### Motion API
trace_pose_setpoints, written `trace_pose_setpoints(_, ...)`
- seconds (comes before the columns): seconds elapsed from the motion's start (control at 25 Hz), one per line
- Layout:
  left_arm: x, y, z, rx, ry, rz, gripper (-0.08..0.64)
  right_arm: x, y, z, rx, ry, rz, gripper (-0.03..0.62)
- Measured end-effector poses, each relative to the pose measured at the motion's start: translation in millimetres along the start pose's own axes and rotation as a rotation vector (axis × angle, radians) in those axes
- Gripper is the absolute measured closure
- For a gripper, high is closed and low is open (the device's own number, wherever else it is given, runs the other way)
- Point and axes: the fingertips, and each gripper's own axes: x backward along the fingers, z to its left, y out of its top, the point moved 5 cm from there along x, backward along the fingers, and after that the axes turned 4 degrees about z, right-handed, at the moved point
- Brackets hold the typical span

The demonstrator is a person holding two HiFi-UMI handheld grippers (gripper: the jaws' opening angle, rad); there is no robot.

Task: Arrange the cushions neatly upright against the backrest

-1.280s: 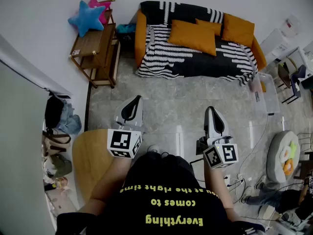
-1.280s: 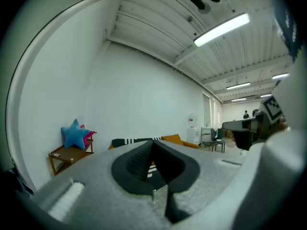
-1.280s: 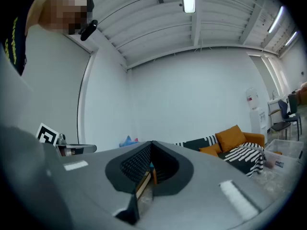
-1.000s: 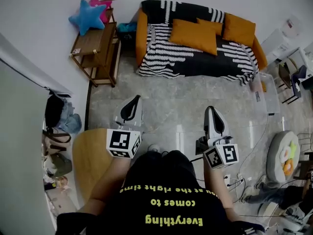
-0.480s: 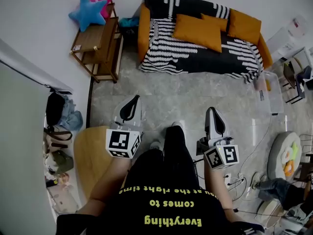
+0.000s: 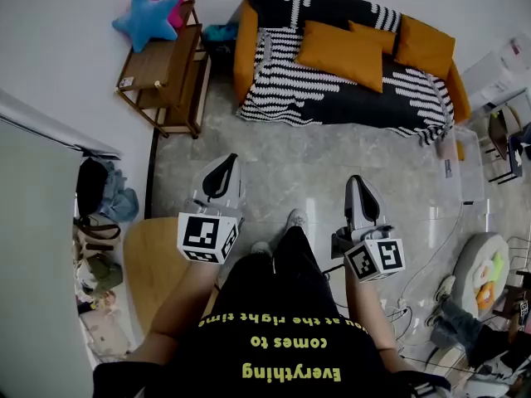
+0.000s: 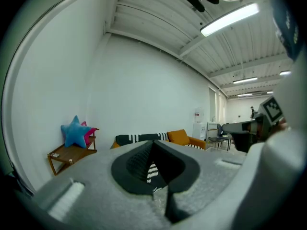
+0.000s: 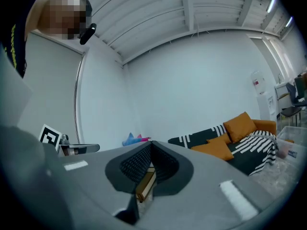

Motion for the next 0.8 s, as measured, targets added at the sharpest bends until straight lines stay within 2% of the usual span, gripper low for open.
trace_pose_setpoints(0.6,-123.1,39.5,-14.5,0.000,0.109,-0.015,0.560,-96.0,62.6,-109.6,0.046,0.119,0.008,0.581)
trace_pose_setpoints(0.8,-160.6,47.5,-22.7,-0.009,0.143,-0.014,0.560,-123.3,74.0,-149.2,0.030,0.150,0.015,0.581)
